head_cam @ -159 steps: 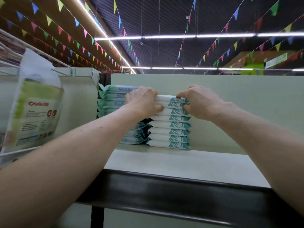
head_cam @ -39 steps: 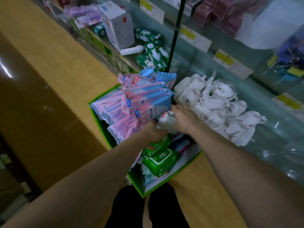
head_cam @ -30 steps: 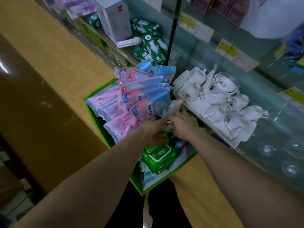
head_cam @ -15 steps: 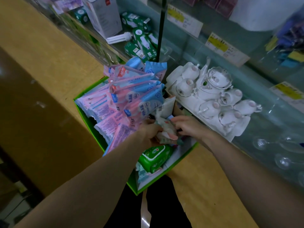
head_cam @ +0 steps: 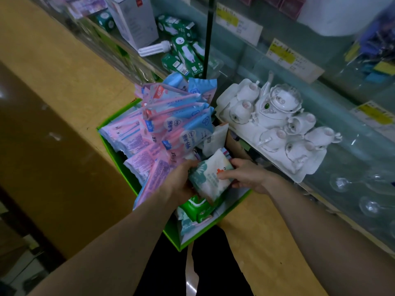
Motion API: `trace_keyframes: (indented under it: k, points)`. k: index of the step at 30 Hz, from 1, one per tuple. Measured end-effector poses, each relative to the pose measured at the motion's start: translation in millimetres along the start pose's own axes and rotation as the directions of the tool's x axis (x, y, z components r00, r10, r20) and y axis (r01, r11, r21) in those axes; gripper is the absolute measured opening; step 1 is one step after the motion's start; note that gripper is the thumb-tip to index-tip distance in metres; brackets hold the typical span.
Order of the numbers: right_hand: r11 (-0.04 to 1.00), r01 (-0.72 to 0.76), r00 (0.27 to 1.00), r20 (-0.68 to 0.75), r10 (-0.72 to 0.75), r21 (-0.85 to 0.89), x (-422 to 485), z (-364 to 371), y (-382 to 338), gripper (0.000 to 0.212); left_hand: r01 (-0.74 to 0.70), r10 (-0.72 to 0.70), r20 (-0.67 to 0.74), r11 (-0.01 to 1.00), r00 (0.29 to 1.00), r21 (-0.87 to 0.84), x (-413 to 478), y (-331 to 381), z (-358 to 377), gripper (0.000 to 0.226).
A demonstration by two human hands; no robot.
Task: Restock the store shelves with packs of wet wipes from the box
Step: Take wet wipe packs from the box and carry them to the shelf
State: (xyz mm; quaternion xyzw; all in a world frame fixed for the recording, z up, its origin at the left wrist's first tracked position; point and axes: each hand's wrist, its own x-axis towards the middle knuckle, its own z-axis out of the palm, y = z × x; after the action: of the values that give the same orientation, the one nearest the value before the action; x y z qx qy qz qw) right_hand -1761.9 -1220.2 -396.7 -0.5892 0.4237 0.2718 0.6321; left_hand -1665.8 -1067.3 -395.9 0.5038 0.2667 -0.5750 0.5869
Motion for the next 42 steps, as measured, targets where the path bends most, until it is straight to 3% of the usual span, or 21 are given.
trace_keyframes:
  k: [3, 7, 12, 16, 19, 23, 26, 28, 33, 35, 38, 42]
  points:
    - [1.000, -0.029, 0.999, 0.018, 0.029, 0.007, -2, 5, 9, 0.035, -0.045, 0.045, -0.004, 0.995, 0.999, -0.084, -3, 0, -3, 0.027]
    - [0.988, -0.053, 0.996, -0.058, 0.062, 0.148, -4, 7, 20, 0.041, -0.060, 0.052, -0.063, 0.989, 0.997, -0.133, 0, 3, -10, 0.025]
    - [0.996, 0.031, 0.994, -0.108, -0.022, 0.080, -4, 17, 10, 0.032, -0.092, 0.086, -0.111, 0.995, 0.990, -0.046, 5, 6, -10, 0.019]
    - [0.994, 0.104, 0.989, -0.100, -0.105, -0.019, -3, 24, -2, 0.036, -0.161, 0.163, -0.039, 0.986, 0.986, 0.037, 3, 8, -6, 0.018]
    - [0.996, 0.079, 0.989, -0.124, -0.084, -0.046, -2, 25, -5, 0.034, -0.189, 0.204, -0.086, 0.969, 0.975, 0.159, 5, 4, -6, 0.008]
    - [0.999, 0.019, 0.998, -0.063, -0.022, -0.047, 0, 19, -9, 0.028, -0.167, 0.205, -0.151, 0.958, 0.967, 0.233, 6, 3, -8, 0.026]
    - [0.999, 0.024, 0.982, -0.186, -0.019, 0.027, 5, 19, -14, 0.043, -0.157, 0.208, -0.146, 0.941, 0.967, 0.298, 5, 5, -6, 0.027]
    - [0.998, 0.054, 0.961, -0.271, -0.045, 0.029, 7, 20, -17, 0.042, -0.164, 0.211, -0.125, 0.938, 0.970, 0.305, 4, 8, -2, 0.022]
    - [0.999, 0.031, 0.980, -0.193, -0.038, -0.041, 12, 19, -18, 0.040, -0.163, 0.216, -0.121, 0.925, 0.969, 0.344, 4, 13, 3, 0.009]
    - [0.999, 0.038, 0.982, -0.187, -0.035, 0.010, 14, 19, -18, 0.036, -0.172, 0.219, -0.124, 0.935, 0.968, 0.310, 4, 12, 3, 0.012]
    - [0.987, 0.079, 0.954, -0.297, -0.034, 0.143, 16, 20, -17, 0.027, -0.170, 0.184, -0.057, 0.965, 0.981, 0.198, 0, 10, 4, 0.035]
    - [0.983, 0.064, 0.952, -0.305, -0.009, 0.172, 17, 18, -16, 0.024, -0.172, 0.189, -0.064, 0.961, 0.980, 0.215, -1, 12, 5, 0.041]
